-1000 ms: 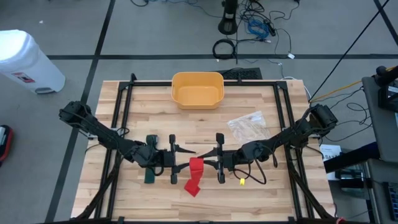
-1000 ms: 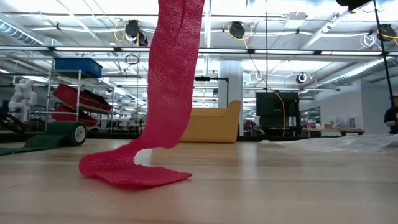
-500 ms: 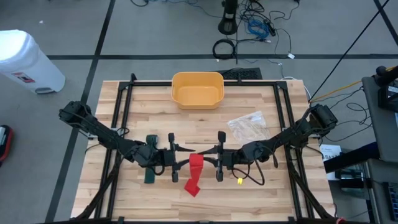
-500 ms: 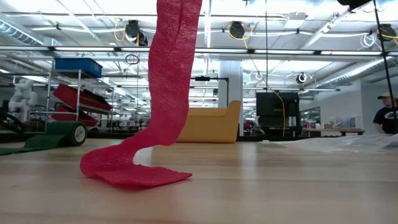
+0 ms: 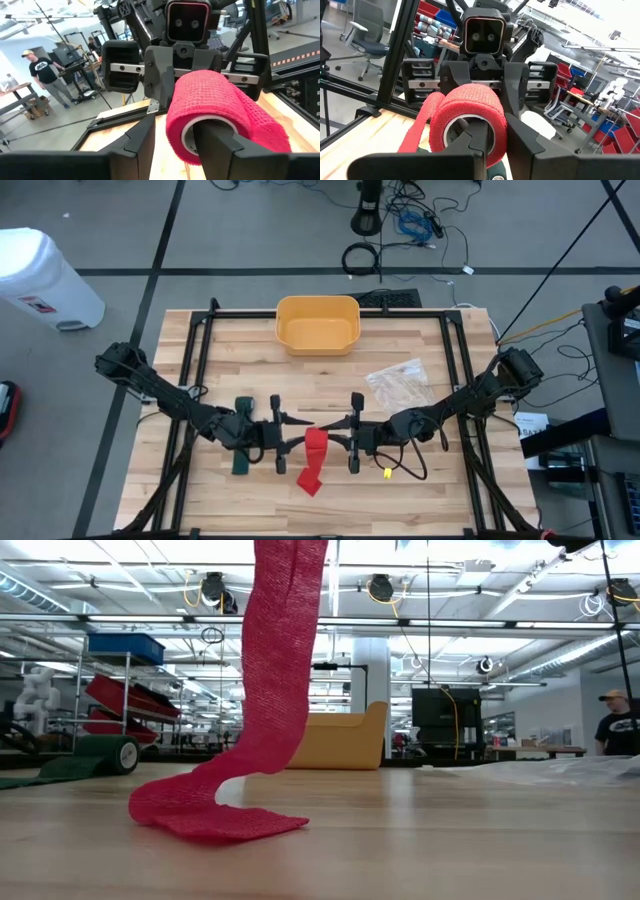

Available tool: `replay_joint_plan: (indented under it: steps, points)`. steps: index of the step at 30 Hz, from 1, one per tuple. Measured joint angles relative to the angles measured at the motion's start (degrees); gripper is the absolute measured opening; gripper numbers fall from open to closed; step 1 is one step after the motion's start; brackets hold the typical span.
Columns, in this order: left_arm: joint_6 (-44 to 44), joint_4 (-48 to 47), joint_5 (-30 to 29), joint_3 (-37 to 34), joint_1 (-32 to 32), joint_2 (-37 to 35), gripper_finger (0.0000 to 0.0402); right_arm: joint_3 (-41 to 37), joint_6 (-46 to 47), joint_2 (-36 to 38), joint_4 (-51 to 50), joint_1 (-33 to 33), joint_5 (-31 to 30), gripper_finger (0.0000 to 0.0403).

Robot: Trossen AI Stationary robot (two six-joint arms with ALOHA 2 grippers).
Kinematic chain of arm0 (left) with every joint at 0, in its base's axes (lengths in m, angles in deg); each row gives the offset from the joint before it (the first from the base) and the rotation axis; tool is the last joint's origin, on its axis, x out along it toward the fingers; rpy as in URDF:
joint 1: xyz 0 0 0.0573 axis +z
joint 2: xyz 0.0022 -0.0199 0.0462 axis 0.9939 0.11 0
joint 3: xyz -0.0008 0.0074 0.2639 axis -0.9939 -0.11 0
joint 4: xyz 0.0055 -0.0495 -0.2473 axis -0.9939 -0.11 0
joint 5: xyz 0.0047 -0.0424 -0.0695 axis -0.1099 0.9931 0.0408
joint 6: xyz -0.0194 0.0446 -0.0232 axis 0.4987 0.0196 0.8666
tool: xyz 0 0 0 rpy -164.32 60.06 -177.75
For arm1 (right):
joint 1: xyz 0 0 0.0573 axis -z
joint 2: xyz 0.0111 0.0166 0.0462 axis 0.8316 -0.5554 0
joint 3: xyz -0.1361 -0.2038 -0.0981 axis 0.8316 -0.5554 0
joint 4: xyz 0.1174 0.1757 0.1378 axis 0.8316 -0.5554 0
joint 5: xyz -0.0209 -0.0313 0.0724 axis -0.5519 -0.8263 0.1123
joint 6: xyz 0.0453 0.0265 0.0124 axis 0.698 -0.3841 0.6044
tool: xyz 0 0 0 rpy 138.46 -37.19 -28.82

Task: Roll bandage
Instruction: Roll the red bandage

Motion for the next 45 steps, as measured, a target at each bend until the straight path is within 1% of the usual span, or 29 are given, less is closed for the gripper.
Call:
replay_joint_plan:
  steps: [12, 15, 25, 28, 33, 37, 43, 45]
  points:
    - [-0.3, 0.1, 0.0, 0.0, -0.2, 0.0, 0.0064, 0.0, 0.0, 0.0, 0.0, 0.0, 0.1, 0.0041]
    - [-0.3, 0.1, 0.0, 0.0, -0.2, 0.0, 0.0058, 0.0, 0.0, 0.0, 0.0, 0.0, 0.1, 0.0041]
    - [-0.3, 0.1, 0.0, 0.0, -0.2, 0.0, 0.0057, 0.0, 0.0, 0.0, -0.1, 0.0, 0.1, 0.0044]
    - [-0.3, 0.1, 0.0, 0.0, -0.1, 0.0, 0.0057, 0.0, 0.4, 0.0, -0.1, -0.3, -0.3, 0.006]
    - [-0.3, 0.1, 0.0, 0.0, -0.1, 0.0, 0.0057, 0.0, 0.7, 0.0, -0.1, -1.6, -6.7, 0.0101]
    - [-0.3, 0.1, 0.3, 0.0, -0.1, 0.0, 0.0057, 0.0, 0.1, 0.0, -0.1, -2.3, -7.5, 0.013]
    - [-0.3, 0.1, 0.3, 0.0, -0.1, 0.0, 0.0056, 0.0, 0.0, 0.0, -0.7, -3.0, -7.7, 0.0151]
    - [-0.3, 0.1, 0.3, 0.0, -0.1, 0.0, 0.0056, 0.0, -0.1, 0.0, -0.9, -3.4, -9.7, 0.0154]
